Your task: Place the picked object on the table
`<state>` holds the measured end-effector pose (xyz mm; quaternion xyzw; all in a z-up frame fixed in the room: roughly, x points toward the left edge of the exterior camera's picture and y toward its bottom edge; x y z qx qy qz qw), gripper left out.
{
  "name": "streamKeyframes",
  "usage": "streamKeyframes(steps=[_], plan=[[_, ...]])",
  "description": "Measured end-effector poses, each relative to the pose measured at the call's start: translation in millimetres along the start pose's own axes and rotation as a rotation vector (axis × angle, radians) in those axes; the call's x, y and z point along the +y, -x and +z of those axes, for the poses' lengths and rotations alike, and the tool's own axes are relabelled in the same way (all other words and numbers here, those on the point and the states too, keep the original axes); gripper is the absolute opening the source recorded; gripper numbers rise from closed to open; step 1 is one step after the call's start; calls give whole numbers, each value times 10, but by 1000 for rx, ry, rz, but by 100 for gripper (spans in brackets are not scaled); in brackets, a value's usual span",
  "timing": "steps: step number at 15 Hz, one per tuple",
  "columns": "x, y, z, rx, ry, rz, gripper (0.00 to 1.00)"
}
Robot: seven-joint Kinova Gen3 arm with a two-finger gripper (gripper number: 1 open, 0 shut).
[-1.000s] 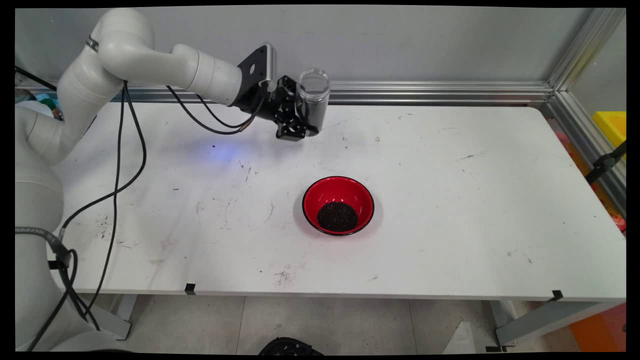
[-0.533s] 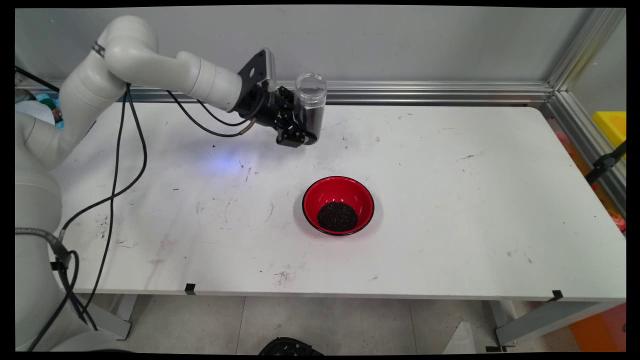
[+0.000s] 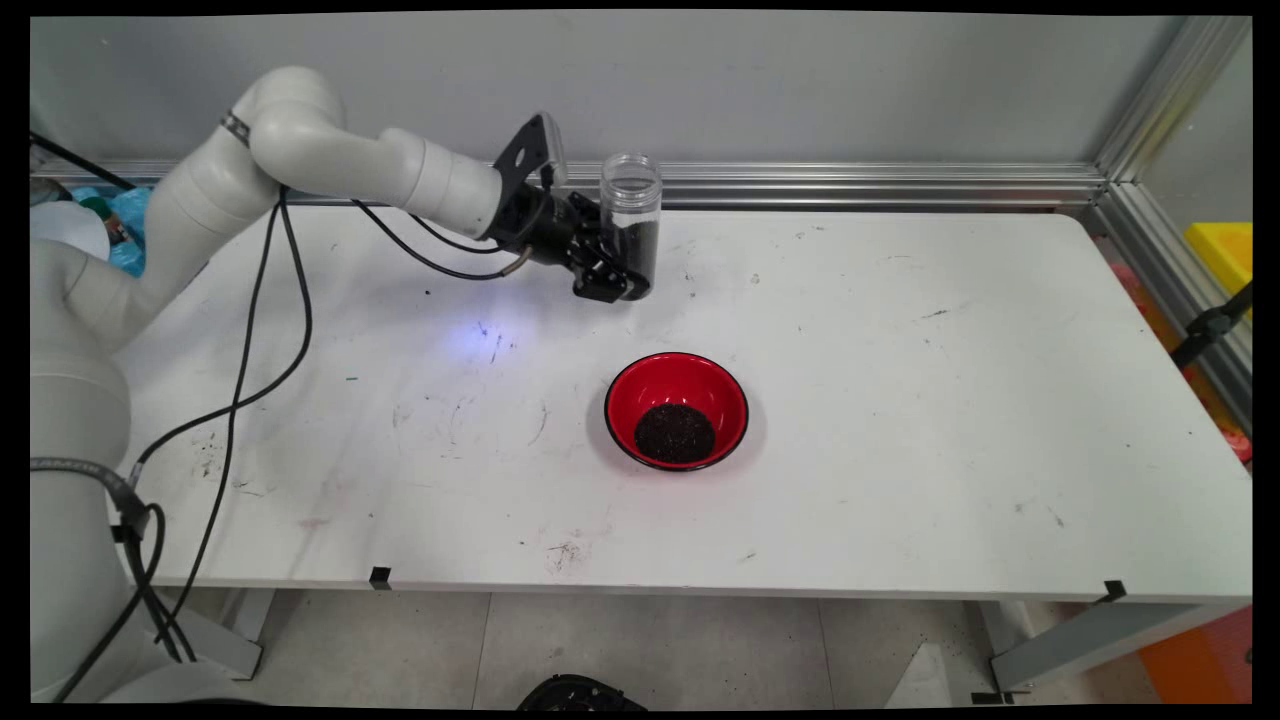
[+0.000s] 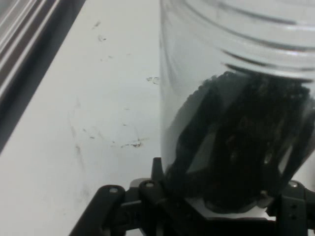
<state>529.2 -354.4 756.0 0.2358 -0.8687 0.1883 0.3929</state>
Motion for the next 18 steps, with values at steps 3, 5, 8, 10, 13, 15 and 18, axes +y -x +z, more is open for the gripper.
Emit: streamKeyframes(steps=[3, 5, 8, 10, 13, 15, 18], plan=[[-3, 59, 138, 22, 16, -37, 0], [-6, 93, 224, 35, 21, -57, 0], [-3, 127, 334, 51, 32, -74, 0], [4, 148, 395, 59, 39, -77, 0], [17, 179, 478, 68, 48, -79, 0], [22, 198, 522, 69, 52, -76, 0], [31, 218, 568, 71, 55, -69, 0]])
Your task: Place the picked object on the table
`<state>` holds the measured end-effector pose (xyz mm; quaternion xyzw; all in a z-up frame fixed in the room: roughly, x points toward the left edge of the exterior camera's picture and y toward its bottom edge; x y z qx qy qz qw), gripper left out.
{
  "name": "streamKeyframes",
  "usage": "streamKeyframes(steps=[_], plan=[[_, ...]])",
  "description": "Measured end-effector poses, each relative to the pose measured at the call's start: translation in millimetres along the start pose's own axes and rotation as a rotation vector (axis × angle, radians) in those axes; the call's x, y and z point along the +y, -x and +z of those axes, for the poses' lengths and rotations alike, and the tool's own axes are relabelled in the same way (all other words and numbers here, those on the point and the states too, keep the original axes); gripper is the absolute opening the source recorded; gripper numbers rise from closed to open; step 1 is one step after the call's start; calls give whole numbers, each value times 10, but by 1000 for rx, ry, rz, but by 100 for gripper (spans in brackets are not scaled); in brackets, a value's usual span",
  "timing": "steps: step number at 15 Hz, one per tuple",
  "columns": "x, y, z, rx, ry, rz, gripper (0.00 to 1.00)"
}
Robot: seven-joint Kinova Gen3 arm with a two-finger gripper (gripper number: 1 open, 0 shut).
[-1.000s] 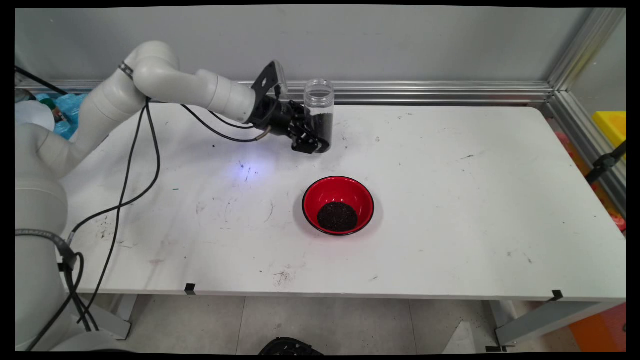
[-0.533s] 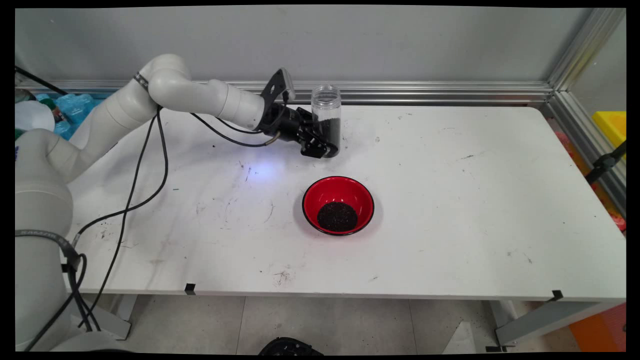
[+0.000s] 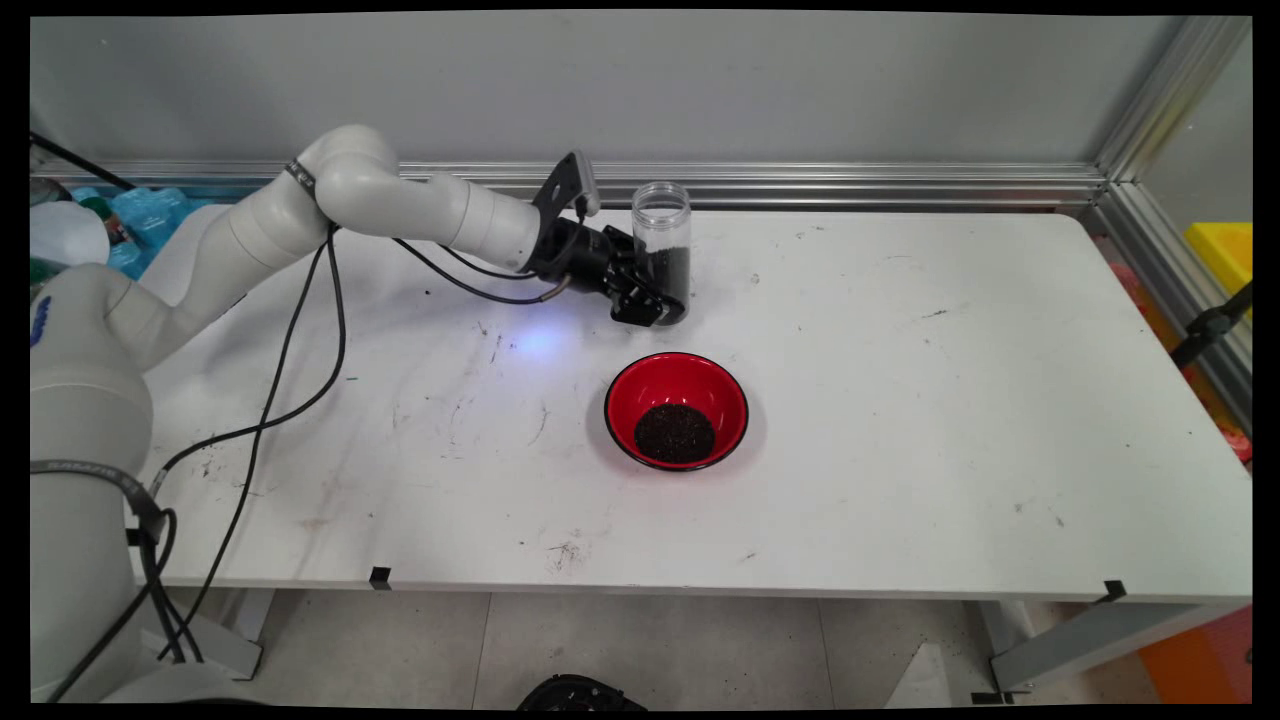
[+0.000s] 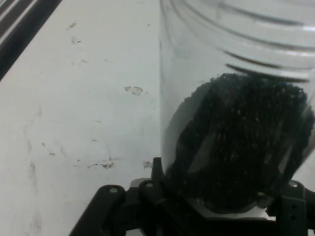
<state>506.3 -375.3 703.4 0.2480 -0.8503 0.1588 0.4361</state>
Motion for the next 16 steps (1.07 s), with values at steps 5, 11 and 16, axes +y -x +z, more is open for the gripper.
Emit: streamKeyframes(steps=[5, 11, 16], plan=[[10, 30, 60, 3, -1, 15, 0], [35, 75, 94, 0, 0, 19, 0], [55, 103, 113, -3, 3, 19, 0]])
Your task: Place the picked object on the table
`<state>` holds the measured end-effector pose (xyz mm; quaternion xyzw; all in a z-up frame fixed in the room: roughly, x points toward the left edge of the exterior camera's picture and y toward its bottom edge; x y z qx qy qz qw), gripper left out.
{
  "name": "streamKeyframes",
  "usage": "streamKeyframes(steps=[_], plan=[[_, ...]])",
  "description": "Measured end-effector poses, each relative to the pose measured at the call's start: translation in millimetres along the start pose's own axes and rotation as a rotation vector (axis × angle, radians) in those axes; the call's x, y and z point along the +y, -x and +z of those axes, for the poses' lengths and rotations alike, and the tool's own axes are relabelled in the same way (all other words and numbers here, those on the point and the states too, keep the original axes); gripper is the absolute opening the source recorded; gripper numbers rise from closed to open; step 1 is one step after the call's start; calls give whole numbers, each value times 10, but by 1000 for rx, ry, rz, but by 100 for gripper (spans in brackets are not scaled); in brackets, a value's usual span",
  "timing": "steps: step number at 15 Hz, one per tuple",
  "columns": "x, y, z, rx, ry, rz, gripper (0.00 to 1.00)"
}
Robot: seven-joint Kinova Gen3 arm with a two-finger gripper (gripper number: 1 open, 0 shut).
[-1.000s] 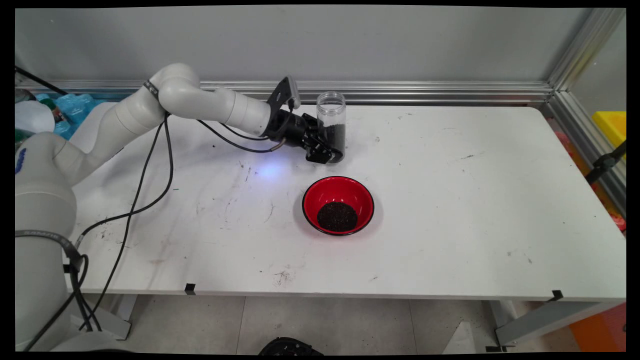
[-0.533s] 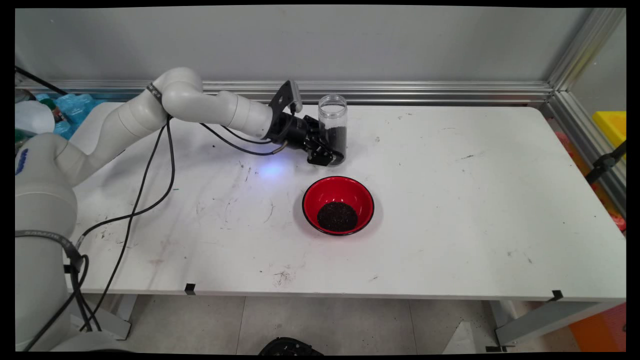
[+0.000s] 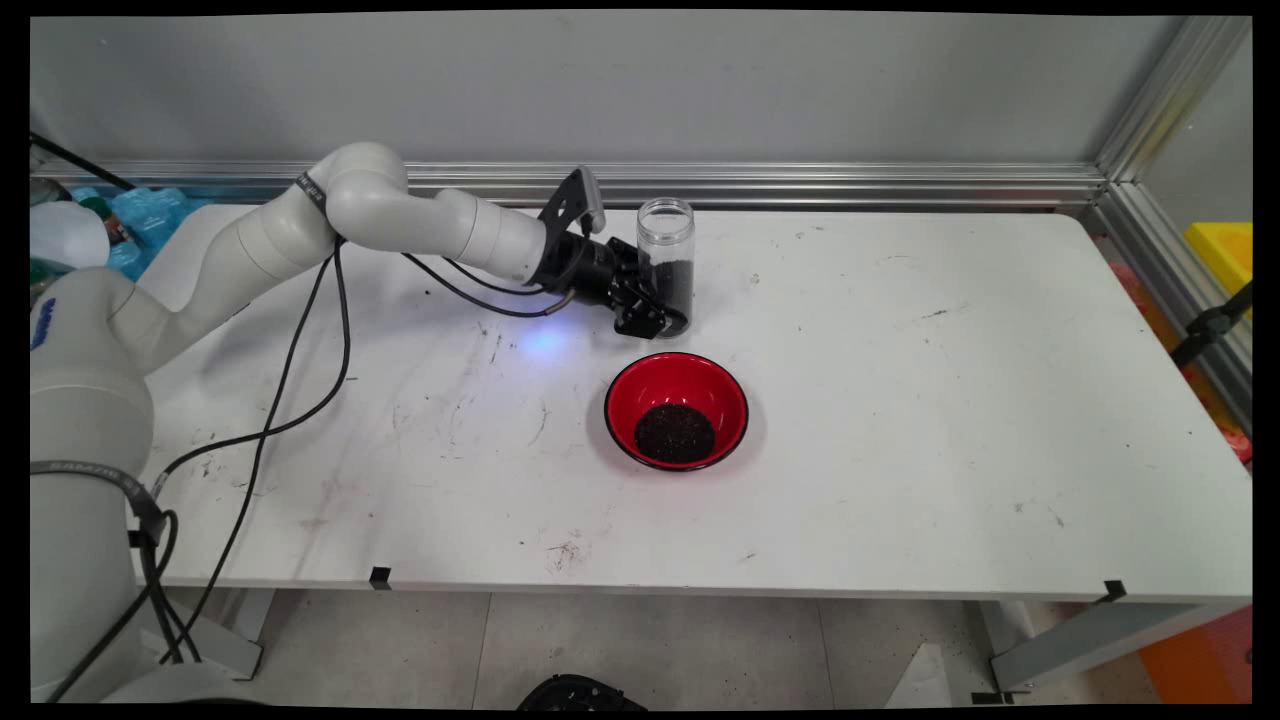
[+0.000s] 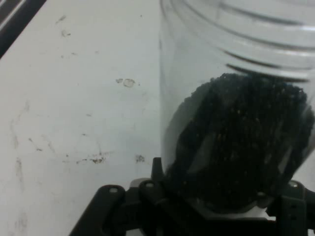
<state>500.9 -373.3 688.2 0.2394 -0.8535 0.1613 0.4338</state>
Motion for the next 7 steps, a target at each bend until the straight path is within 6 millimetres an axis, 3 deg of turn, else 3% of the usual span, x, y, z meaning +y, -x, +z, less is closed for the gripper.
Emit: streamKeyframes(steps=[4, 5, 7], plan=[[16, 20, 11, -3, 3, -1, 0], [21, 23, 12, -3, 4, -1, 100], [31, 34, 15, -5, 6, -1, 100]])
